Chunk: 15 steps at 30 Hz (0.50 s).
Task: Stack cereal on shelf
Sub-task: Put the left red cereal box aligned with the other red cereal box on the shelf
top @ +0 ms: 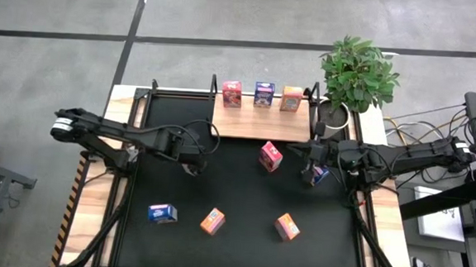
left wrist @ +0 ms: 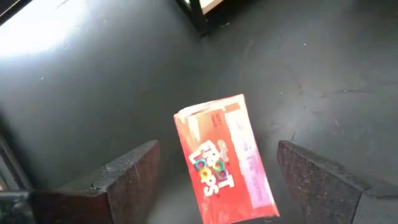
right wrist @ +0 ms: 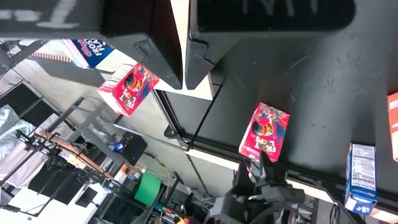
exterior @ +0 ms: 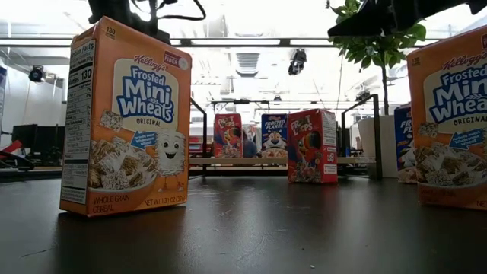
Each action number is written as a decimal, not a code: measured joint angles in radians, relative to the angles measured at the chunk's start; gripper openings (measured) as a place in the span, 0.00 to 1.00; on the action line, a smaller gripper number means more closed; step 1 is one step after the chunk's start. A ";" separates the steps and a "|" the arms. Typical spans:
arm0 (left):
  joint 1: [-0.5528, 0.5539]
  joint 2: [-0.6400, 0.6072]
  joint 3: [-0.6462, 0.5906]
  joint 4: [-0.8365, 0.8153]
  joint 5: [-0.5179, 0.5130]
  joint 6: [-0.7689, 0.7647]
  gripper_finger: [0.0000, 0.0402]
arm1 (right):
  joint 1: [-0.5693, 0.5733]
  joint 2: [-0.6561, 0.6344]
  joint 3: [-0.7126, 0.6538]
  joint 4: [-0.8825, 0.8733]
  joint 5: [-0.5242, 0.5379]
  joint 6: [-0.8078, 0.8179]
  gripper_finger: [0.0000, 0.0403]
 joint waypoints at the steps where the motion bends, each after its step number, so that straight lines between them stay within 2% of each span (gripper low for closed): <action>1: -0.001 0.000 -0.007 0.012 -0.001 0.009 0.75 | 0.000 0.000 0.000 -0.001 0.000 0.007 0.02; 7: -0.001 0.000 -0.046 0.024 -0.004 0.007 0.68 | 0.000 0.003 -0.001 -0.015 0.000 0.046 0.02; 15: -0.001 -0.001 -0.050 0.028 -0.026 0.012 0.65 | 0.000 0.009 -0.017 -0.015 0.003 0.073 0.02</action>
